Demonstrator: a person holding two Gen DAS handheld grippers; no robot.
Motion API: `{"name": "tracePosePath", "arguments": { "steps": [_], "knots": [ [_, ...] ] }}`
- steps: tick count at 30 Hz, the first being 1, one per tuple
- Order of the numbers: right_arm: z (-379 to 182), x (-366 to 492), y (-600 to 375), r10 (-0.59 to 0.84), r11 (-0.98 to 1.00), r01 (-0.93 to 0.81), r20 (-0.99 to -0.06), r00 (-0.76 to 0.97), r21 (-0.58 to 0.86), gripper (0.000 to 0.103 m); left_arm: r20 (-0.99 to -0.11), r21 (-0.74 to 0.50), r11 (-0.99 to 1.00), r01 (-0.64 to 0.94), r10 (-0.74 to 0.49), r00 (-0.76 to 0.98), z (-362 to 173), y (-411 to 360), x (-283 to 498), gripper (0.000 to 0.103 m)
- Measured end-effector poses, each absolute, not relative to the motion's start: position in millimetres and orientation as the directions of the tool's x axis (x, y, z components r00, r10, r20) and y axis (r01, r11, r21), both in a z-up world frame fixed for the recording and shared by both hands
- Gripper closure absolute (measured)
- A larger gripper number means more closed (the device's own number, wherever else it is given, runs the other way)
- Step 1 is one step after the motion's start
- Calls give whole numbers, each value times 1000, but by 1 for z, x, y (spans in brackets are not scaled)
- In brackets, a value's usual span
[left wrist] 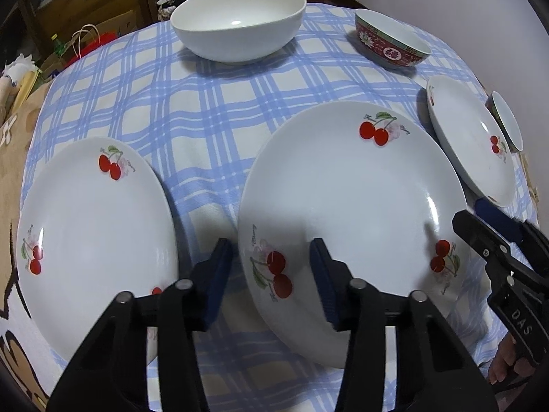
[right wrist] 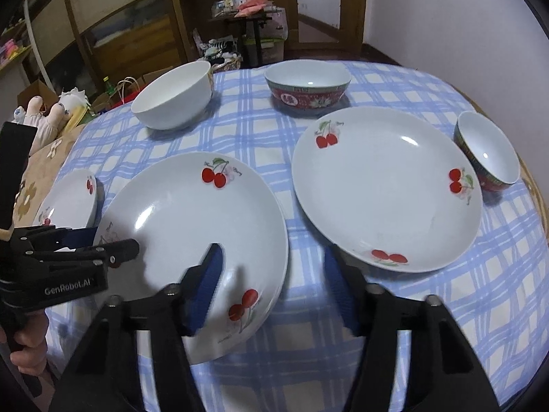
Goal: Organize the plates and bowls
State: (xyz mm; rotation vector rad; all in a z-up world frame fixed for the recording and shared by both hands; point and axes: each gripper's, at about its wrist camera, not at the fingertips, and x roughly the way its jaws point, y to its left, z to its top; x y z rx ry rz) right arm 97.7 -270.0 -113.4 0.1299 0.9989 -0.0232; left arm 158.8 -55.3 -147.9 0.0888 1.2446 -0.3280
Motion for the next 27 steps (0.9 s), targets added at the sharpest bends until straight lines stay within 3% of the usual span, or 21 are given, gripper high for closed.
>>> {"name": "tracePosePath", "arguments": {
  "steps": [7, 10, 27],
  "knots": [
    [-125, 100, -277, 101, 983, 85, -861, 498, 165, 83, -936, -141, 950, 279, -219, 274, -146, -51, 161, 78],
    [-128, 101, -278, 102, 984, 81, -866, 490, 161, 87, -938, -127, 953, 277, -206, 280, -146, -50, 161, 82],
    [-134, 106, -281, 121, 982, 74, -876, 466, 175, 90, -928, -111, 952, 285, -202, 312, -146, -51, 160, 82]
  ]
}}
